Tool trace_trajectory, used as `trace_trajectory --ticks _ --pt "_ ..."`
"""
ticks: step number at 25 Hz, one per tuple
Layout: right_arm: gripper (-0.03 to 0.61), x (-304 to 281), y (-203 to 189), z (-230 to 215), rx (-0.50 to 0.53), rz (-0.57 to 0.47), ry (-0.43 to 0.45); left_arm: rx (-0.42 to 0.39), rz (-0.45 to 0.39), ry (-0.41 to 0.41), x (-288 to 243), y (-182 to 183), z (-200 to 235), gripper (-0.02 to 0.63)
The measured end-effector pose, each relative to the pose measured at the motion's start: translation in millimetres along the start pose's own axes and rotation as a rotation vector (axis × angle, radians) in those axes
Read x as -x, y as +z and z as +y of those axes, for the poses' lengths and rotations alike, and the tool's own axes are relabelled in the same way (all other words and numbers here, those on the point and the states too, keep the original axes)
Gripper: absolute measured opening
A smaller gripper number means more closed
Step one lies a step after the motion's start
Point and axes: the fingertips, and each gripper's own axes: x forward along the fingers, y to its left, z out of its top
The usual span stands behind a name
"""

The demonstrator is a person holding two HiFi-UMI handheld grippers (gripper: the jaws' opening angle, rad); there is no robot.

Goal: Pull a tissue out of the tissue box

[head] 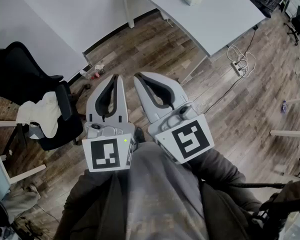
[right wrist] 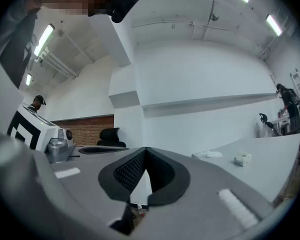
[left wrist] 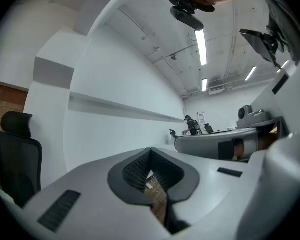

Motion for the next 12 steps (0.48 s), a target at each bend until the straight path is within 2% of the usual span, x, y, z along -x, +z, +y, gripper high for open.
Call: trace_trajectory --ticks 3,6,9,12 --pt "0.000 7.1 -6.2 -8.3 -0.002 0.031 0.010 0.006 -0.018 0.025 -5.2 3.6 -6.8 -0.002" --pt "0.000 9.0 -1.7 -17.2 -0.004 0.002 0.022 0.004 -0.026 0.039 -11.3 4.9 -13.0 -0.002" --pt "0.002 8.2 2.4 -24.1 -0.037 -0.028 0.040 0.002 -0.012 0.053 -14.0 1.9 -18.3 -0.002" --pt "0.003 7.1 -3.9 -28.9 -0.060 -0.008 0.061 0.005 0.011 0.084 -13.9 -2.7 -19.1 -0.002"
